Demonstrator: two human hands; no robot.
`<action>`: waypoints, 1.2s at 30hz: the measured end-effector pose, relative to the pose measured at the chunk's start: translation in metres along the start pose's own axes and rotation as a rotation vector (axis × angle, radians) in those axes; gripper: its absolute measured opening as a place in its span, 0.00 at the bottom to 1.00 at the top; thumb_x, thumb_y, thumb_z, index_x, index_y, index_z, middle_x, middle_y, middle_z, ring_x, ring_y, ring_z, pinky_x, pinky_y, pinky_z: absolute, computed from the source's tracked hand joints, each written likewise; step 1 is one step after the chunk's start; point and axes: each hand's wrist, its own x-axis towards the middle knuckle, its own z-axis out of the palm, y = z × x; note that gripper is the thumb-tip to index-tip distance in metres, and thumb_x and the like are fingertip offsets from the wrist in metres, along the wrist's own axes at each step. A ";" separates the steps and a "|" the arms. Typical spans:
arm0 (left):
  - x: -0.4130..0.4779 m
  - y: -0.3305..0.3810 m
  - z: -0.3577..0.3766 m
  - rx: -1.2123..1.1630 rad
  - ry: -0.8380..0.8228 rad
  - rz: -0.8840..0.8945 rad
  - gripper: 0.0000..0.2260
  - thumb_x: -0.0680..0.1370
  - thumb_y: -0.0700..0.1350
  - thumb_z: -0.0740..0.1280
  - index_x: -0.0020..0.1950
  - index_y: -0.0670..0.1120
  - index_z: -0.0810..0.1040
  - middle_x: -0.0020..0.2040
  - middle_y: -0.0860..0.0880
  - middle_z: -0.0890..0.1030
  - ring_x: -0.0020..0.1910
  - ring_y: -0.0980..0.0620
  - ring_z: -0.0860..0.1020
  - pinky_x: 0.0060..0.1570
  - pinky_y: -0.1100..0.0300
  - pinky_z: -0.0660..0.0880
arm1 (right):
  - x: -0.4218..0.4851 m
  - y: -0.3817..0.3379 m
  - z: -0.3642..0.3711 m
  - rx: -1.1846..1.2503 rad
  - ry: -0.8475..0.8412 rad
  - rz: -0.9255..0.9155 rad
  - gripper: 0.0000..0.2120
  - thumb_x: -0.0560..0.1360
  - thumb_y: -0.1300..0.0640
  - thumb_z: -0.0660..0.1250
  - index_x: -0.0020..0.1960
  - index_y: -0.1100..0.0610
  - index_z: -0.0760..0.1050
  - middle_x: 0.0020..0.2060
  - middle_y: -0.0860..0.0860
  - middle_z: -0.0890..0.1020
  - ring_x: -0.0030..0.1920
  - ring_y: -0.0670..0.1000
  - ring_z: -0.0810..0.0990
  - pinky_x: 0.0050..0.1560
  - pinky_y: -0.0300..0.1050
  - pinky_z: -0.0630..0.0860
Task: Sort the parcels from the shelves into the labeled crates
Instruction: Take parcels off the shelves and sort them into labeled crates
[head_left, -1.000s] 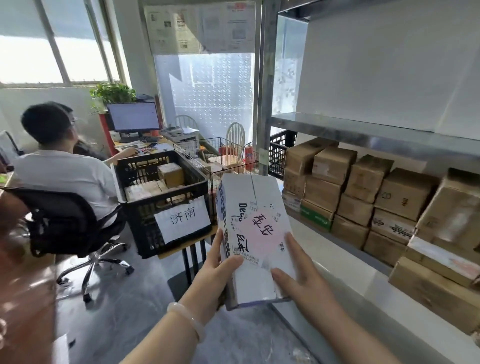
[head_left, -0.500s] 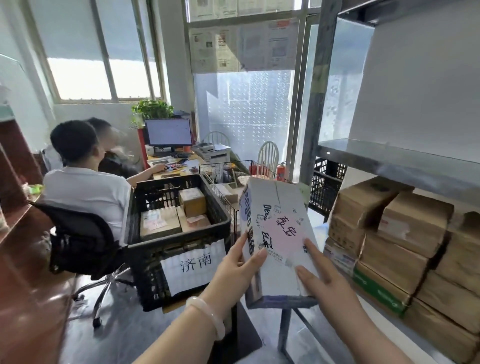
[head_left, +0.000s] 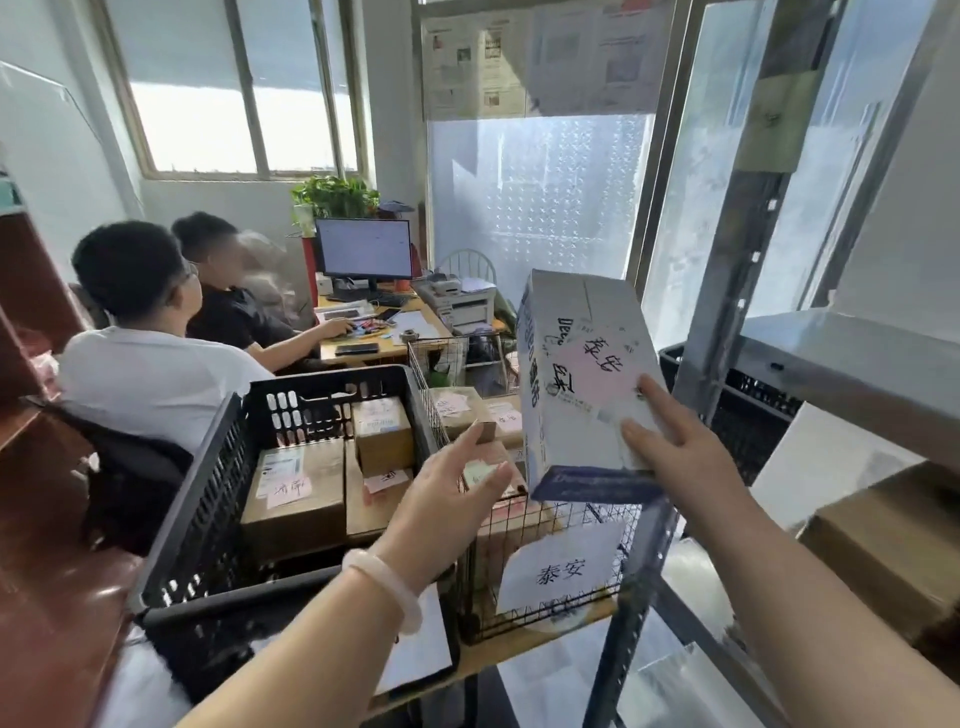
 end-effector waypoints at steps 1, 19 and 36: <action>0.016 -0.007 -0.005 0.023 0.011 0.020 0.32 0.74 0.69 0.61 0.76 0.66 0.58 0.76 0.55 0.63 0.73 0.54 0.63 0.69 0.50 0.64 | 0.022 0.000 0.005 -0.031 -0.008 0.005 0.26 0.76 0.50 0.69 0.69 0.31 0.67 0.66 0.42 0.72 0.56 0.47 0.78 0.57 0.49 0.77; 0.234 -0.089 -0.041 0.211 -0.098 0.067 0.26 0.76 0.67 0.60 0.74 0.70 0.59 0.72 0.62 0.64 0.66 0.65 0.59 0.63 0.57 0.61 | 0.251 0.110 0.086 -0.369 -0.130 0.272 0.26 0.76 0.55 0.68 0.72 0.42 0.68 0.68 0.54 0.71 0.59 0.60 0.77 0.61 0.58 0.75; 0.306 -0.116 -0.033 0.414 -0.010 0.080 0.22 0.79 0.58 0.62 0.72 0.67 0.63 0.64 0.79 0.56 0.71 0.73 0.54 0.70 0.66 0.54 | 0.391 0.216 0.156 -0.406 -0.403 0.325 0.27 0.77 0.55 0.68 0.74 0.46 0.66 0.69 0.56 0.67 0.49 0.55 0.78 0.40 0.46 0.81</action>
